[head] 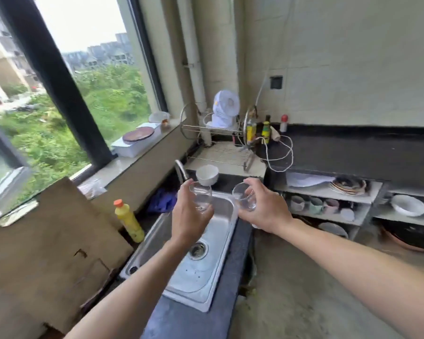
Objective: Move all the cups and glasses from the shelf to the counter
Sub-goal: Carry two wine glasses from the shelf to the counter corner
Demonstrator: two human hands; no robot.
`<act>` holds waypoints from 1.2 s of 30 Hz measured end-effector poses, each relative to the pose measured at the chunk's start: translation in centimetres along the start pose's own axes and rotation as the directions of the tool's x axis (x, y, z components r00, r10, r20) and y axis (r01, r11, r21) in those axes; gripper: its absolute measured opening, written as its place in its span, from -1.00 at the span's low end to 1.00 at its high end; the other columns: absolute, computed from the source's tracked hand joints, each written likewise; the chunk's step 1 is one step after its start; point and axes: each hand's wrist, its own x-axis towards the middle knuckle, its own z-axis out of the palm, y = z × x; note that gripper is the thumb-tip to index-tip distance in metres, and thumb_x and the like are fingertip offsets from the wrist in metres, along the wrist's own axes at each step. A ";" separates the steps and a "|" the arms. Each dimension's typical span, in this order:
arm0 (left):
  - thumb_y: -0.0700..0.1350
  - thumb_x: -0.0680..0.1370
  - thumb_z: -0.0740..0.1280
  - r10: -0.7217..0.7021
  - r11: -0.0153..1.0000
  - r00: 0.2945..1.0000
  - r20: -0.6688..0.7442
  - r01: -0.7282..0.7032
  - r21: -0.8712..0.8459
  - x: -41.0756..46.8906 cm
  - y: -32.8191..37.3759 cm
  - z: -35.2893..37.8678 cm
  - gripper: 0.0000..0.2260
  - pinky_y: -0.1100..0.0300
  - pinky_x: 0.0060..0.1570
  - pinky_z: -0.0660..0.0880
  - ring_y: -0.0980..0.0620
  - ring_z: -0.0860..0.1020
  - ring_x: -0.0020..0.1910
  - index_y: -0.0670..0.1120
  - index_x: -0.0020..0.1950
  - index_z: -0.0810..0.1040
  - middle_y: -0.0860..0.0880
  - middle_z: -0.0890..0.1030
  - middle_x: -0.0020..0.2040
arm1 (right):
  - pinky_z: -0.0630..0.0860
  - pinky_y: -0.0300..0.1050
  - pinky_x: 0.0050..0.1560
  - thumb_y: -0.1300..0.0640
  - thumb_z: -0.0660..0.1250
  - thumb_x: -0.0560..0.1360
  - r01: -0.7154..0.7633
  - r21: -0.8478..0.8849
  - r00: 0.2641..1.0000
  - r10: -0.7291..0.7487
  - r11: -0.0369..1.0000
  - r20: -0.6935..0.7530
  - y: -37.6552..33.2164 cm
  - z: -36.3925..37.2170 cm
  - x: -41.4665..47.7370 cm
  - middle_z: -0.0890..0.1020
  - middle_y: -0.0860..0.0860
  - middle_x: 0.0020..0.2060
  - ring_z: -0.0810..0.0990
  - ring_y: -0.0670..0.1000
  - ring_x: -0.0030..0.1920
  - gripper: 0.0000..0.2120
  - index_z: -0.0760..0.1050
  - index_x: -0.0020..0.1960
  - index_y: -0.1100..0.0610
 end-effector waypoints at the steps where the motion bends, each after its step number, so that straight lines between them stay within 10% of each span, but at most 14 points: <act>1: -0.12 0.33 0.47 0.009 1.000 0.999 0.048 -0.008 -0.028 0.7 0.5 2.2 -0.36 0.25 -0.07 0.36 0.02 0.53 -0.10 -0.01 0.34 0.27 0.02 0.53 0.06 | 0.51 -0.02 -0.11 -0.15 0.40 0.30 -0.055 -0.022 0.998 0.055 0.998 -0.027 1.9 -0.8 -0.3 0.56 -0.11 0.06 0.61 0.07 -0.05 -0.37 0.22 0.28 -0.07; 13: -0.09 0.37 0.44 0.267 0.958 0.846 0.460 -0.181 -0.224 4.1 13.0 28.6 -0.42 0.18 -0.13 0.46 0.21 0.51 -0.16 -0.01 0.31 0.25 -0.01 0.54 0.06 | 0.50 -0.04 -0.10 -0.15 0.42 0.27 -0.554 -0.169 0.815 0.489 0.815 -0.311 24.4 -14.2 -6.7 0.58 -0.17 0.03 0.61 0.06 -0.06 -0.36 0.25 0.26 -0.07; 36: -0.07 0.40 0.40 0.402 0.910 0.642 0.653 -0.200 -0.364 16.6 36.8 72.2 -0.41 0.17 -0.20 0.41 0.07 0.55 -0.19 0.09 0.33 0.18 0.06 0.50 0.09 | 0.45 -0.10 -0.12 -0.11 0.43 0.33 -0.766 -0.057 0.586 0.660 0.640 -0.470 64.5 -38.1 1.5 0.47 -0.20 0.06 0.54 -0.04 -0.09 -0.37 0.21 0.29 -0.08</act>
